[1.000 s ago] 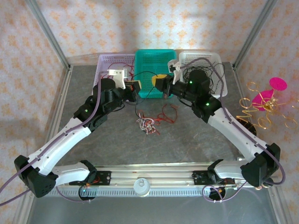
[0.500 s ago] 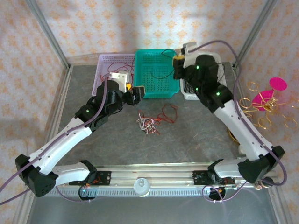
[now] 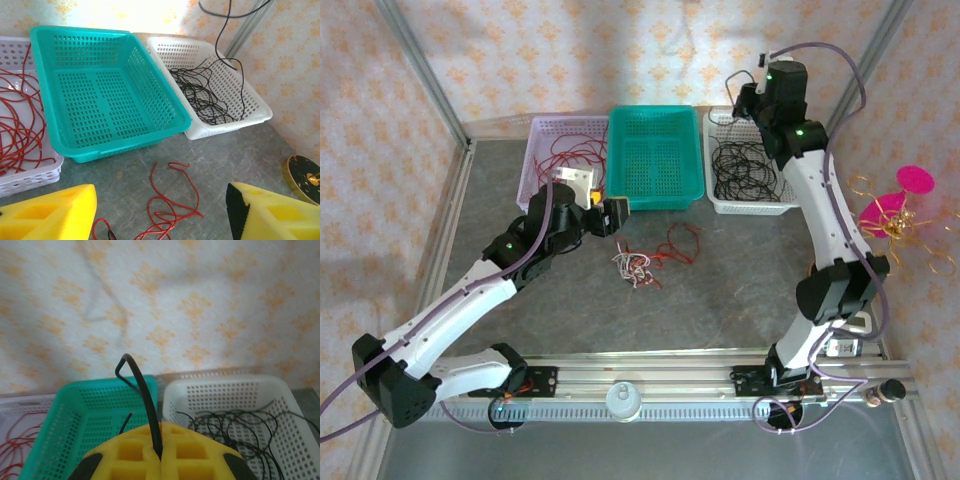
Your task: Untangle the cables
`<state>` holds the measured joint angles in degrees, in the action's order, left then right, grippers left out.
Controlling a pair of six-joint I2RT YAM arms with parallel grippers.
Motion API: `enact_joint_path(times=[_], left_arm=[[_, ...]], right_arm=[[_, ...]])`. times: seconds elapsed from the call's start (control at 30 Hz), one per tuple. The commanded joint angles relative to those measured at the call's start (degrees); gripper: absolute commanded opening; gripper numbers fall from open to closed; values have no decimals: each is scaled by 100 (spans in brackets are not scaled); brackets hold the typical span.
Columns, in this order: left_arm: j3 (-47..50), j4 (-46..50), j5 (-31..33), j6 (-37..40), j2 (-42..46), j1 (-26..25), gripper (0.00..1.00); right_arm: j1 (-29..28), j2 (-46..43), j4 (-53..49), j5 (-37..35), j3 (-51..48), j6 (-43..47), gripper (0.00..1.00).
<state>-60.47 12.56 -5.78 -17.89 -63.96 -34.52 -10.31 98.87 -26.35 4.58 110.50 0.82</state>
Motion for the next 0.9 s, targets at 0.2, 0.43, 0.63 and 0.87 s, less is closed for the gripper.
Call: enact_joint_path(times=[0.2,0.43,0.63,0.87], left_arm=[[395,-540,-687,-262,89,-20,72],[615,-807,-830,-452,-95,-19,72],[672,-847,-1134,-469,-147,-19,73],[969,-829,-999,-615,-129,-20,73]], right_arm=[[639,731,592,437,-709,-263,0],[705,1247,1110,515,-1601,-102,0],[732,1697,1238,46,-1781,0,11],[698,1423,1095,153,-1504,-165,45]])
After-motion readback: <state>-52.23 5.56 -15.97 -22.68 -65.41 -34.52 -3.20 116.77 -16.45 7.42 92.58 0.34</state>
